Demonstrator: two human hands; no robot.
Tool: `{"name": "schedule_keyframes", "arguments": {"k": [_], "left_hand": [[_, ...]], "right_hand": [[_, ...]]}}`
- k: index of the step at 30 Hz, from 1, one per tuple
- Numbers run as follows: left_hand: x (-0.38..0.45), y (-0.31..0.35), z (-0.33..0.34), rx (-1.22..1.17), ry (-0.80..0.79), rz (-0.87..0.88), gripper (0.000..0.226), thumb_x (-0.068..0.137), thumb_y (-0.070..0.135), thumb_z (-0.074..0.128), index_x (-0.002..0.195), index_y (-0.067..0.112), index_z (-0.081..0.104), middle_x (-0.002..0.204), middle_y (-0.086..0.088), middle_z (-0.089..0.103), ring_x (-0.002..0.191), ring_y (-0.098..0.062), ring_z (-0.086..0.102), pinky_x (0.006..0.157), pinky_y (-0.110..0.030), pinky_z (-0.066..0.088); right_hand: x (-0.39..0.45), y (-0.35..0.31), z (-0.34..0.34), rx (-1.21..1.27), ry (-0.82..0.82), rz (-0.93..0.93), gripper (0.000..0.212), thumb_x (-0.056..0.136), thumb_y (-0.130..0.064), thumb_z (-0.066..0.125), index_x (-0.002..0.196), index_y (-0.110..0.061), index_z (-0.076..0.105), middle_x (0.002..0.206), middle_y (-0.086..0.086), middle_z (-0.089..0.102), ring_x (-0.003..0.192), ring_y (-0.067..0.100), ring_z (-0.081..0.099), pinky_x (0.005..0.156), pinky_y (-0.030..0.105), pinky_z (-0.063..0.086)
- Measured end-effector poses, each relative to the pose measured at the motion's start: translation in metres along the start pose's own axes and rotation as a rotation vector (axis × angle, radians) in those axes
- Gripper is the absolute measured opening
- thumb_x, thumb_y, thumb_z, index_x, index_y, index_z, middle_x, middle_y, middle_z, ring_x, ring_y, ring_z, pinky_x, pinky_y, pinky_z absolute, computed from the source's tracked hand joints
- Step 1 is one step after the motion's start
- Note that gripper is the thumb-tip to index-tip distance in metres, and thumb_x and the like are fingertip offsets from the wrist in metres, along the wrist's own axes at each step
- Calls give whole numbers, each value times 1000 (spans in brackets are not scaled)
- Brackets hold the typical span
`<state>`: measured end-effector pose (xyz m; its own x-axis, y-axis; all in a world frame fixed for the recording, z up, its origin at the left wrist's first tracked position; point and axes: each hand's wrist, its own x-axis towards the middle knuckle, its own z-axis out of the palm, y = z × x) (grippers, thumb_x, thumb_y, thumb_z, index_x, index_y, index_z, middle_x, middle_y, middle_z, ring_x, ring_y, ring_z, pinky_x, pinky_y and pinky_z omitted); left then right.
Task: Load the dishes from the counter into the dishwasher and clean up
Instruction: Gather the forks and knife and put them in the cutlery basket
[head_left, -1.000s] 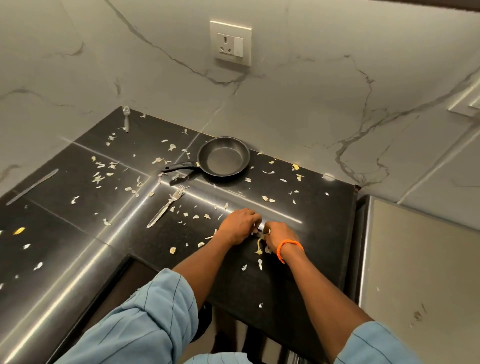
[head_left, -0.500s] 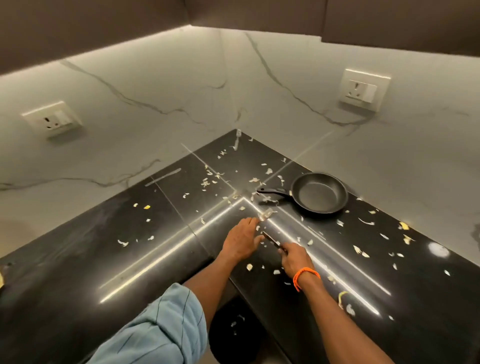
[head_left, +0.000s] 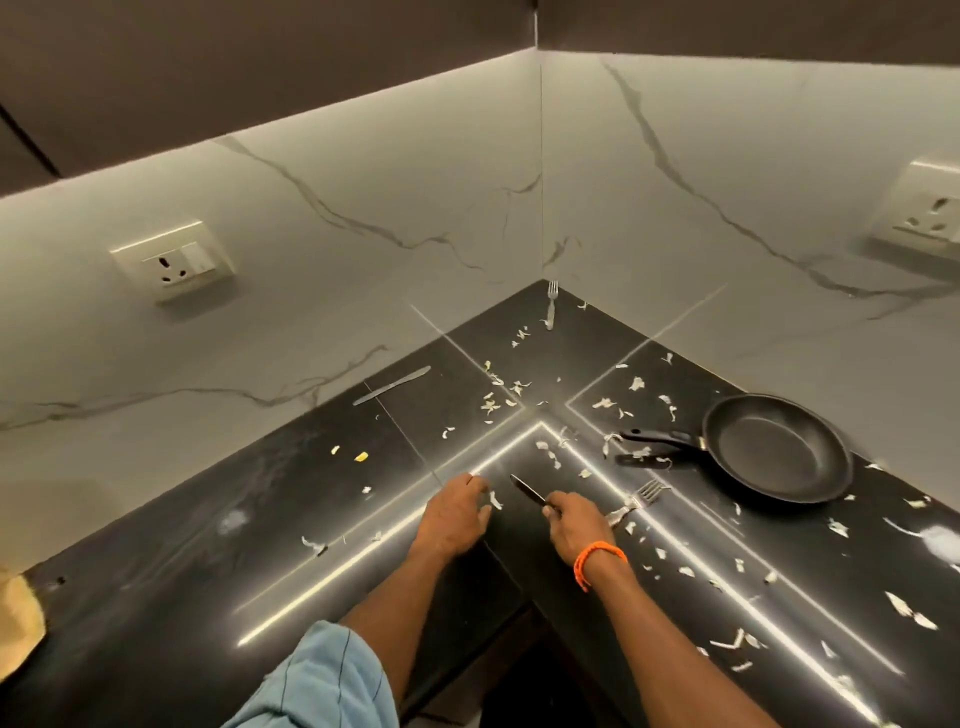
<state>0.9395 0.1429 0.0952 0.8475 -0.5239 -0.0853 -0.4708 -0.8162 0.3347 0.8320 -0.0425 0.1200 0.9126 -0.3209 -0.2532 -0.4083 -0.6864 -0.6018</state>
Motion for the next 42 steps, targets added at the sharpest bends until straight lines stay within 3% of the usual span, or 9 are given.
{"name": "schedule_keyframes", "arguments": {"k": [8,13,19,22,25,30,33,36,42], "left_hand": [[97,-116,-33,22,-23,-35,22,92,31,61,112,21,65,114,-3,59,110,-25,58,91,-37,49],[152,-169,-61,76,8,-107,37,89,36,68,123,21,62,123,-5,57,117,-28,56,99,-42,48],[212,-207,-85,215,7,-223,44,95,21,62,136,11,51,135,-13,54,126,-32,51,99,-46,47],[229,-221,-87,196,-49,-261,42,97,21,62,135,10,52,135,-14,54,126,-32,50,101,-48,48],[235,-223,-85,193,-83,-283,29,97,25,64,120,9,60,119,-15,62,110,-32,59,93,-48,52],[238,-214,-88,166,-201,-371,23,96,22,66,115,9,65,108,-13,67,102,-31,66,81,-42,53],[240,-211,-89,124,-307,-384,30,94,22,65,122,9,64,117,-14,65,110,-32,62,91,-45,56],[235,-205,-83,141,-352,-348,38,96,15,57,133,9,58,136,-18,58,126,-35,53,101,-50,51],[205,-180,-68,29,-384,-309,26,95,7,55,120,5,62,125,-18,63,111,-35,63,95,-43,54]], "right_hand": [[100,-93,54,37,60,129,22,98,-22,49,101,-10,68,108,14,66,105,35,61,82,39,50],[134,-134,79,-8,96,226,22,98,-19,49,108,-11,66,111,17,64,105,38,62,84,41,52],[159,-148,86,-120,92,246,24,101,-19,47,114,-9,64,115,18,65,106,38,63,85,43,52],[165,-150,89,-157,59,245,27,103,-21,44,122,-9,60,129,16,59,118,36,58,92,43,49],[164,-154,96,-172,36,244,33,105,-20,40,134,-6,51,152,15,40,141,32,38,106,42,41],[168,-159,96,-203,45,253,33,106,-17,39,134,-6,51,146,14,44,141,30,37,108,41,41],[170,-157,95,-184,8,247,35,106,-20,40,137,-5,50,152,15,40,143,32,35,110,42,38],[172,-152,91,-145,-28,259,34,105,-25,43,132,-7,55,140,15,48,128,36,50,103,44,44],[164,-142,75,-6,-9,274,23,101,-24,46,110,-10,62,110,21,66,102,41,62,83,41,51]]}}
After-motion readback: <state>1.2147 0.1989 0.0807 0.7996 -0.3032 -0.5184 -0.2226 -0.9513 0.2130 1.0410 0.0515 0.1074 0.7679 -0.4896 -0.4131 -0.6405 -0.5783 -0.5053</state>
